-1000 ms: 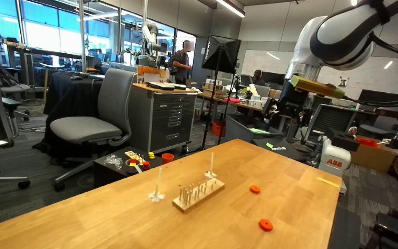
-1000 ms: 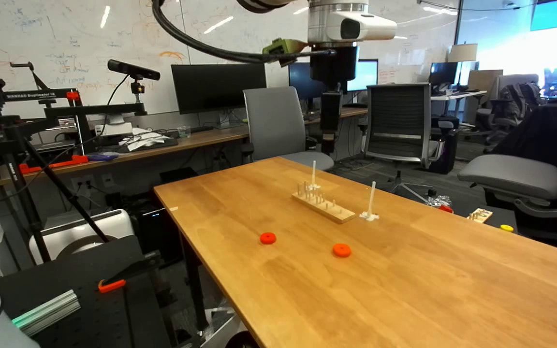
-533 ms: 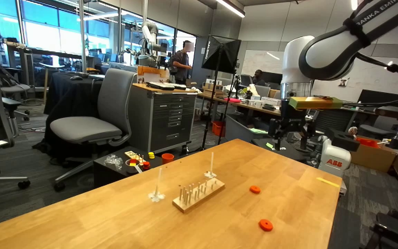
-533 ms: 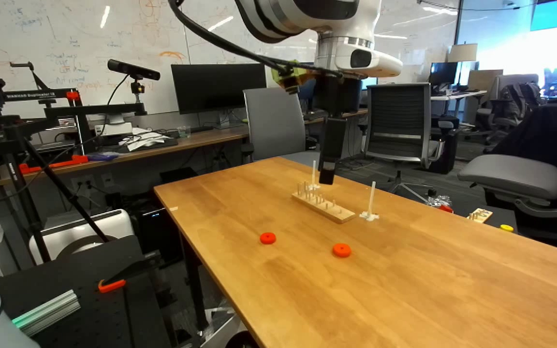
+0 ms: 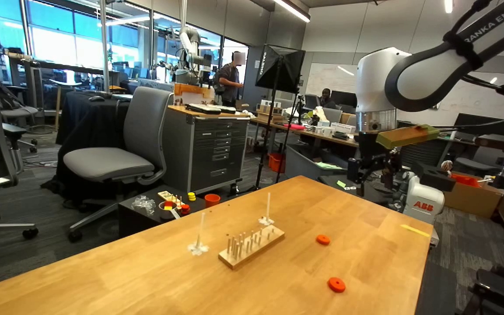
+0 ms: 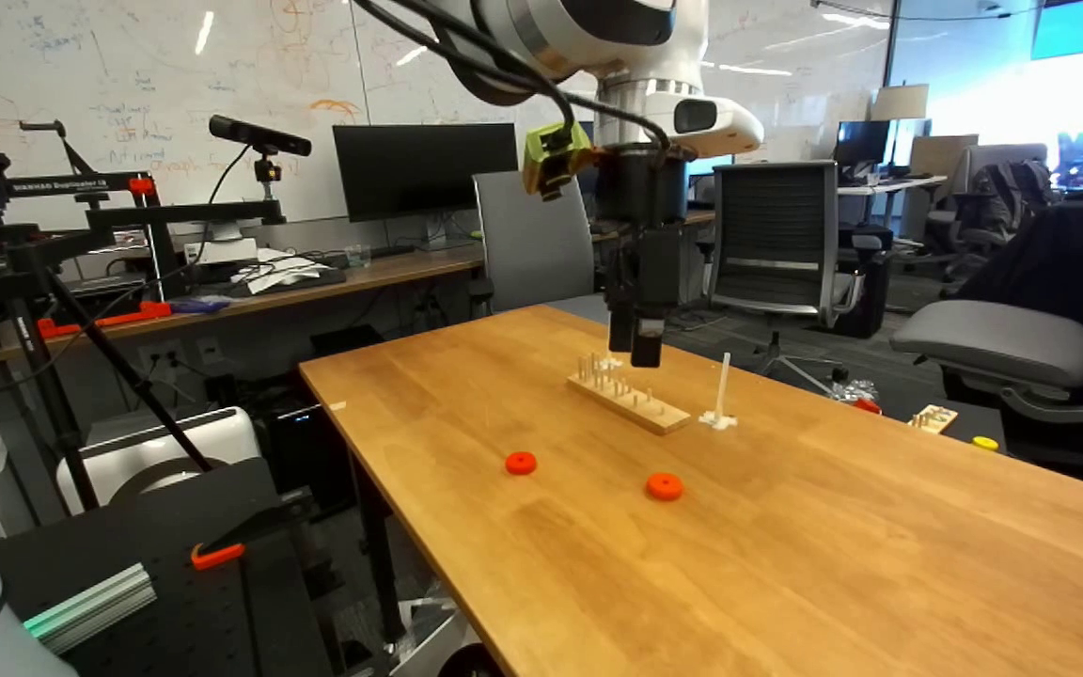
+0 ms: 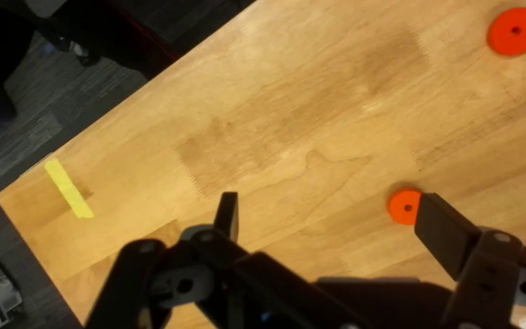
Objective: Pick up the orange ring on the right and place it on the wooden stand
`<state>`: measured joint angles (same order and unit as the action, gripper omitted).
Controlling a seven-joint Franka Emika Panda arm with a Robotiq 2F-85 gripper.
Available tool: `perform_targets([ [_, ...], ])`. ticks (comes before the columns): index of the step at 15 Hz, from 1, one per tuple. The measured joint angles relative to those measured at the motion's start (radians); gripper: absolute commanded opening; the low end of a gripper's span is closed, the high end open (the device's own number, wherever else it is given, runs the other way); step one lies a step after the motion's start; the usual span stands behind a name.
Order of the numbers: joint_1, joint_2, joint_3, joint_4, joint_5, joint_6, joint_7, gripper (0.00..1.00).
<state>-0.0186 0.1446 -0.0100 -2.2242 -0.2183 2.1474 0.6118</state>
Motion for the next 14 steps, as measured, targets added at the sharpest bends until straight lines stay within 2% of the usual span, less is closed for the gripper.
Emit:
perform_targets([
  [6, 0.011, -0.003, 0.0, -0.005, -0.037, -0.018, -0.02, 1.0],
  [10, 0.04, -0.001, 0.002, -0.025, -0.188, -0.052, -0.054, 1.0],
  [14, 0.045, 0.005, -0.001, -0.03, -0.191, -0.051, -0.053, 1.0],
])
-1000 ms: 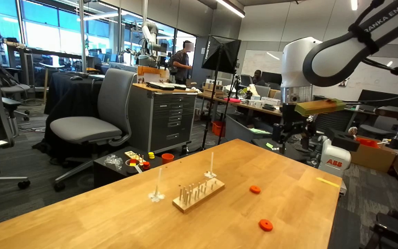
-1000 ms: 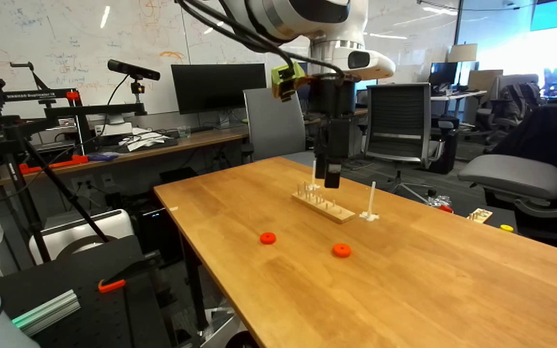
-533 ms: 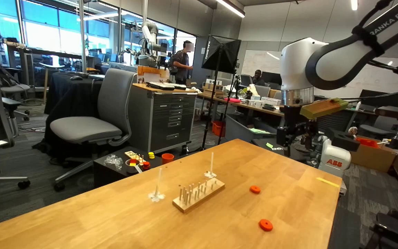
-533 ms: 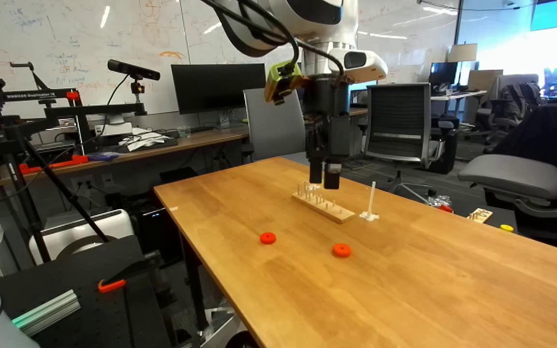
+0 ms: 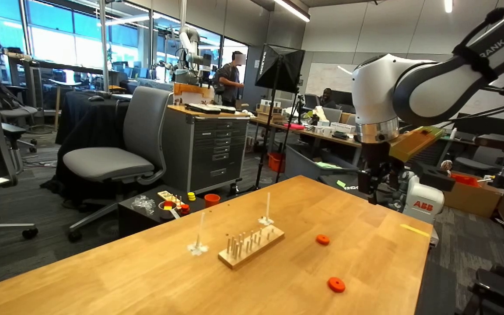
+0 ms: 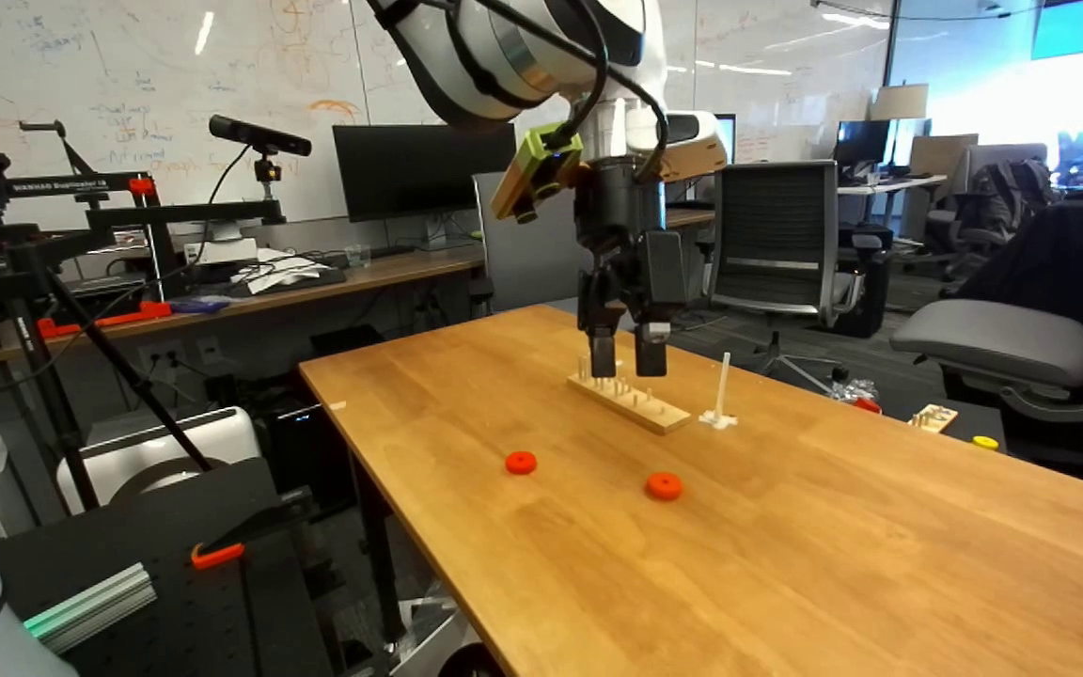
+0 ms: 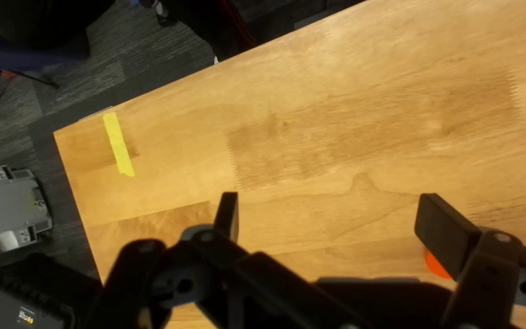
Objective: Pick up the orange ring on the right and place it on the wooden stand
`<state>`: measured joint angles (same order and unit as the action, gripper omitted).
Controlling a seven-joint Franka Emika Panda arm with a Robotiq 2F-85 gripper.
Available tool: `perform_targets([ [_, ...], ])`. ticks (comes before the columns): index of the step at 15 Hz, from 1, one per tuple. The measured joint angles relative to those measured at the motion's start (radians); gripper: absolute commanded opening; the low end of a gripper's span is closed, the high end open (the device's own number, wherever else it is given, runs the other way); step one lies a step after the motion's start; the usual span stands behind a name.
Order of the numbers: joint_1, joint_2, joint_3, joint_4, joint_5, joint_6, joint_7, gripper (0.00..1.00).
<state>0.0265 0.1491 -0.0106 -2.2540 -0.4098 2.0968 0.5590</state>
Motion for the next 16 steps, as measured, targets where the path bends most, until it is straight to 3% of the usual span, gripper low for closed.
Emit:
perform_targets([
  [3, 0.0, 0.002, -0.001, -0.001, 0.0, 0.001, -0.008, 1.0],
  [16, 0.043, 0.015, 0.056, 0.011, -0.009, 0.001, -0.555, 1.0],
])
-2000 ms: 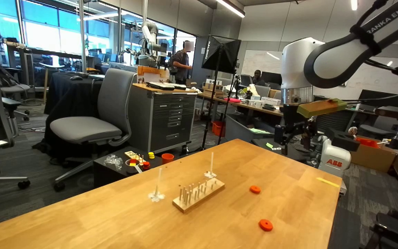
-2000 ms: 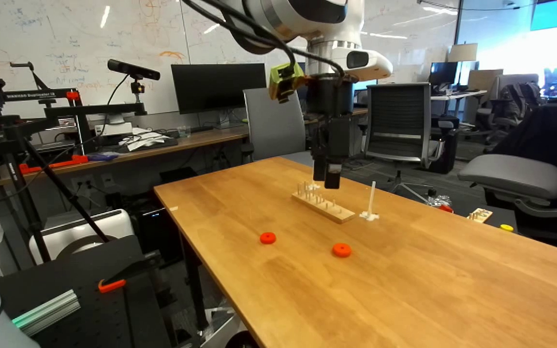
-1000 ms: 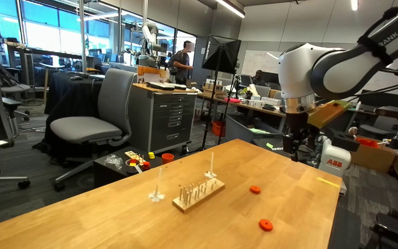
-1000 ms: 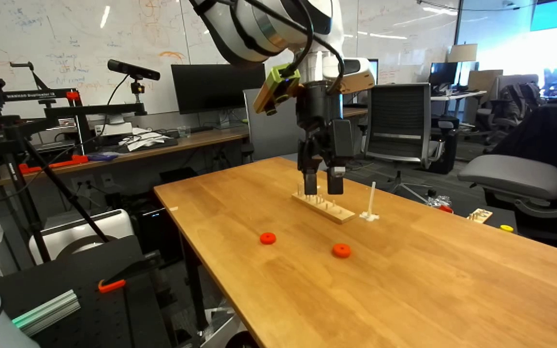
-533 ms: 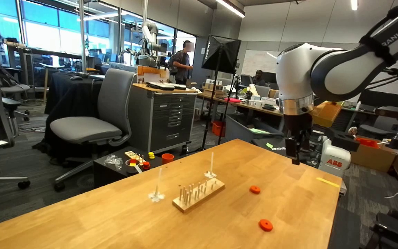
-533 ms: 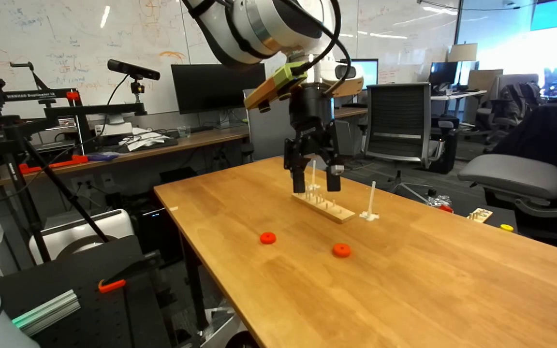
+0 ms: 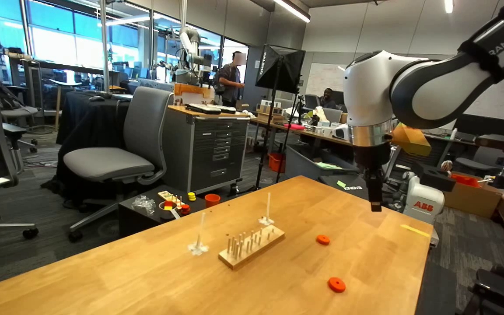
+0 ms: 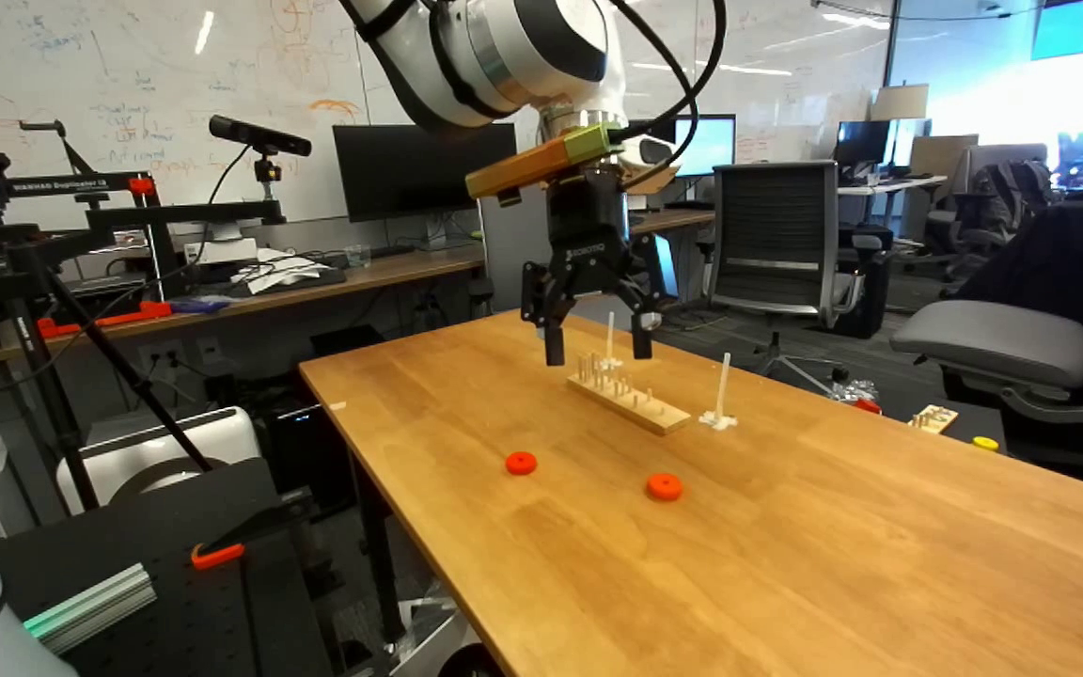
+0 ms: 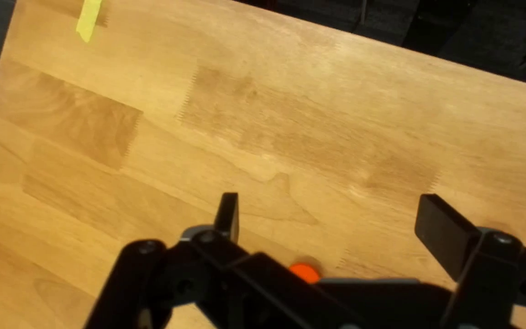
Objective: Pick up the orange ring on the right and place it on the wooden stand
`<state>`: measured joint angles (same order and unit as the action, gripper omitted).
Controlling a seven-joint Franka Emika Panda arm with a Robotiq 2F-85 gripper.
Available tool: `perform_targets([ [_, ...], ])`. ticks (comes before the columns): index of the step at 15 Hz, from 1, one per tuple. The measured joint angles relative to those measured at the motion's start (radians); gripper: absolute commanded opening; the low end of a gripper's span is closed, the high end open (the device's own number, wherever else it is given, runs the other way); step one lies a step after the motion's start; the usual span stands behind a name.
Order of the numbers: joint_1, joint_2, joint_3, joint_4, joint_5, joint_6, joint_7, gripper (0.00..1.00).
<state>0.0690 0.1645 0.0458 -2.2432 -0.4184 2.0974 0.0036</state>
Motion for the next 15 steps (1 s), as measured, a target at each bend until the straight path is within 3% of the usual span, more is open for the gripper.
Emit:
perform_targets([
  [7, 0.005, 0.02, 0.014, -0.003, 0.026, 0.004, -0.073, 1.0],
  [15, -0.009, 0.064, 0.041, 0.004, 0.352, 0.146, -0.309, 1.0],
])
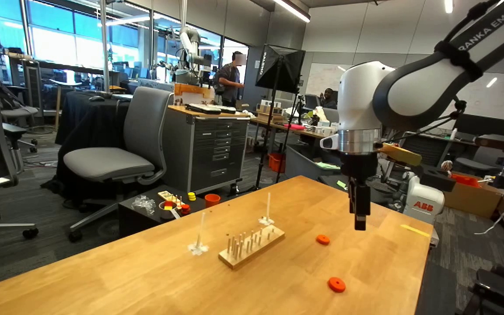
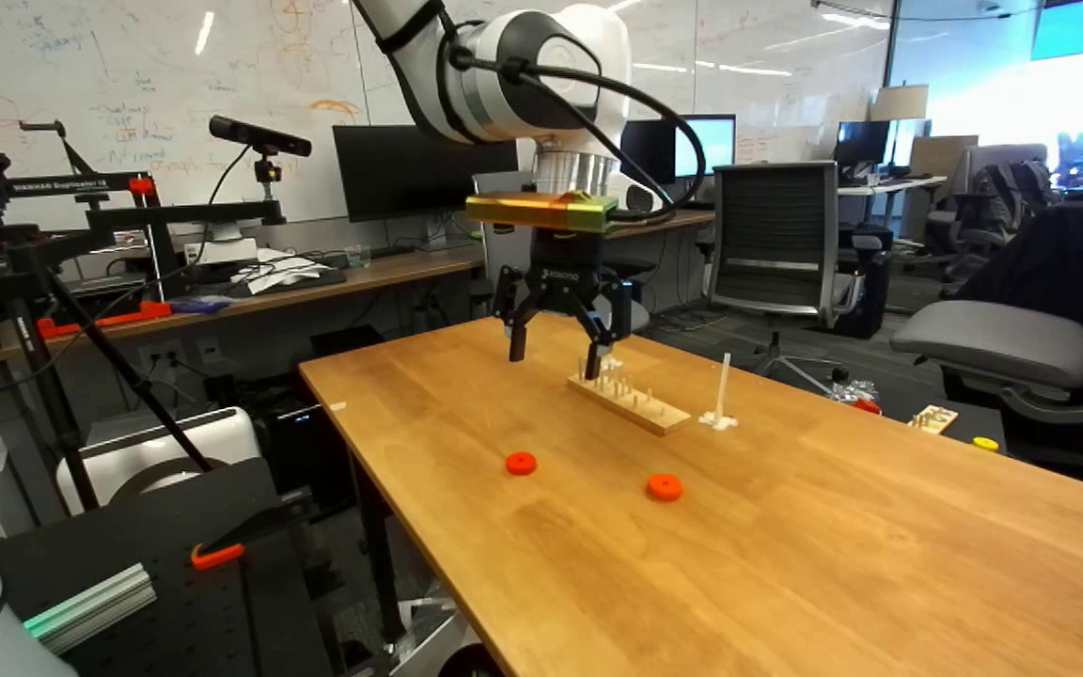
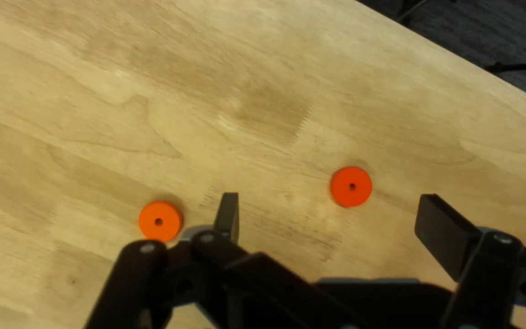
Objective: Pick up the orange ring on the right and place it on the wooden stand
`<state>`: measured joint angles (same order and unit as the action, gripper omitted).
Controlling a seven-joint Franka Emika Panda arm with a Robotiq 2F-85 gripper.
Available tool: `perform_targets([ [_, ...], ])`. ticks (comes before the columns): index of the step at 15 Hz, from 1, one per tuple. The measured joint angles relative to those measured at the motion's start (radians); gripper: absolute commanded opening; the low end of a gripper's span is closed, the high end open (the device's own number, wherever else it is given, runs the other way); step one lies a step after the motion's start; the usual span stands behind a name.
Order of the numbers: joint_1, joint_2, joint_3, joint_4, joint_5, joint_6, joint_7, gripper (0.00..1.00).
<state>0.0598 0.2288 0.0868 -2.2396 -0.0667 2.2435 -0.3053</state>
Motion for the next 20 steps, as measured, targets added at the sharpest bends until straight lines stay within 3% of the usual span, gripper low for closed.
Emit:
perform_targets([
  [12, -0.011, -0.006, -0.006, 0.002, 0.024, 0.104, 0.033, 1.0],
  [20, -0.066, 0.064, -0.039, 0.05, 0.033, 0.182, 0.07, 1.0],
])
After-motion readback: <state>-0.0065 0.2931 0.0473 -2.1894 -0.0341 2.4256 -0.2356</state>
